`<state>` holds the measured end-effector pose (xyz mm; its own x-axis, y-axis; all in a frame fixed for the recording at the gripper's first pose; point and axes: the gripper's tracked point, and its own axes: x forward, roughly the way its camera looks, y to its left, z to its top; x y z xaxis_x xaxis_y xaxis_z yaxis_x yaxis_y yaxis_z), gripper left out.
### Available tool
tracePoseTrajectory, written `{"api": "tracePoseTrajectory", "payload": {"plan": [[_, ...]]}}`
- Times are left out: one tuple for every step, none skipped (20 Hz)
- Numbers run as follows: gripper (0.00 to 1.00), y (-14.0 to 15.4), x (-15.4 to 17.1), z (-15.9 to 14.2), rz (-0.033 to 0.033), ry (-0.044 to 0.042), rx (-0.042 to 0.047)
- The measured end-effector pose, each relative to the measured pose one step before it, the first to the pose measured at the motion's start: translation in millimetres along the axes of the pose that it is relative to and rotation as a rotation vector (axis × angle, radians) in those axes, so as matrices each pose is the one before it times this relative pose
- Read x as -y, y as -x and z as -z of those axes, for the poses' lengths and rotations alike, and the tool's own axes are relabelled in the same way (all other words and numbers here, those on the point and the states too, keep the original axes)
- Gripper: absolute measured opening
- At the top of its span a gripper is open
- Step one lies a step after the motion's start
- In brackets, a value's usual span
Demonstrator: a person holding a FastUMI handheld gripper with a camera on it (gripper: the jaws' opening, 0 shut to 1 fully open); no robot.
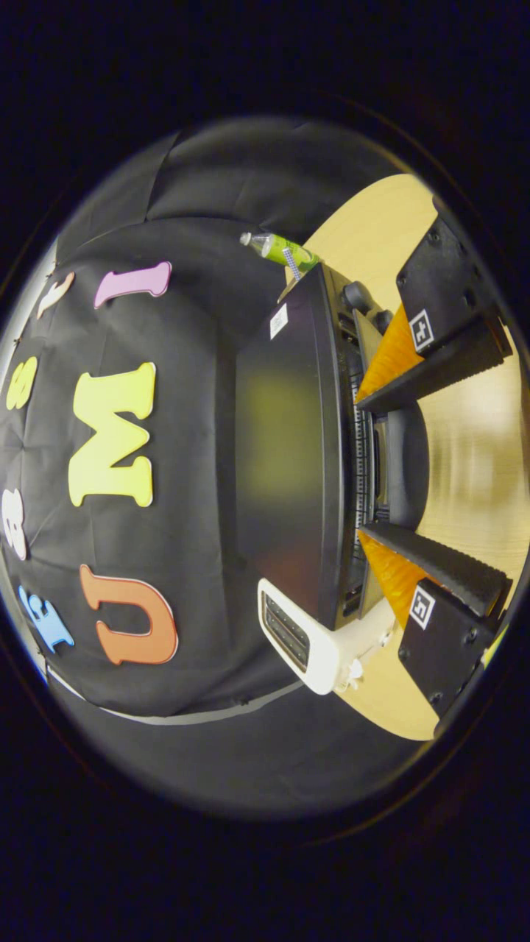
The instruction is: Open the toaster oven, put the food inside, and close the toaster oven door.
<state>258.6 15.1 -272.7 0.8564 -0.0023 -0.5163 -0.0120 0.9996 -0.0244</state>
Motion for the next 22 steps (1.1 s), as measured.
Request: {"api": "tracePoseTrajectory", "payload": {"plan": [[1.00, 5.26, 0.57, 6.93, -0.00710, 0.01417, -0.00513], [1.00, 6.60, -0.19, 7.98, -0.00819, 0.01050, -0.00784], [1.00, 4.62, 1.60, 10.21, -0.00821, 0.00462, -0.01144], [1.00, 4.99, 1.50, 6.93, -0.00267, -0.00288, -0.00044], [1.00, 3.37, 3.05, 12.35, -0.00454, -0.01508, -0.02111], [1.00, 2.72, 0.70, 1.59, -0.01668, -0.00292, 0.03239], [1.00, 3.69, 1.42, 10.09, -0.01614, -0.00336, 0.00011], [1.00, 3.95, 1.61, 0.93, -0.00917, -0.00433, 0.03368], [1.00, 1.27, 1.62, 11.81, -0.01229, -0.00039, 0.00005], [1.00, 3.24, 1.18, 6.11, -0.00941, -0.00027, 0.01144], [1.00, 2.48, 1.04, 7.76, -0.00746, -0.00447, -0.00127], [1.00, 1.12, -0.21, 4.03, -0.00796, -0.00743, 0.00751], [1.00, 2.15, 0.33, 7.04, -0.00532, -0.00309, 0.00476], [1.00, -0.82, 0.21, 3.00, -0.00738, 0.00417, -0.00060], [1.00, 1.12, -0.01, 5.00, -0.00700, -0.00594, 0.00682], [1.00, 1.25, 0.08, 4.60, -0.00774, -0.00918, -0.00572], [1.00, -0.14, 1.58, 6.94, -0.00443, -0.01323, -0.01537], [1.00, -0.02, 0.46, 7.14, -0.00265, -0.01405, -0.02589], [1.00, -0.68, 0.85, 10.65, 0.00001, -0.01463, -0.04116], [1.00, -1.89, 0.78, 10.54, -0.00044, -0.00834, -0.04438], [1.00, -2.89, 1.12, 10.81, 0.00093, -0.00426, -0.04551], [1.00, -4.02, 1.10, 9.30, -0.00011, -0.00334, -0.04219]]}}
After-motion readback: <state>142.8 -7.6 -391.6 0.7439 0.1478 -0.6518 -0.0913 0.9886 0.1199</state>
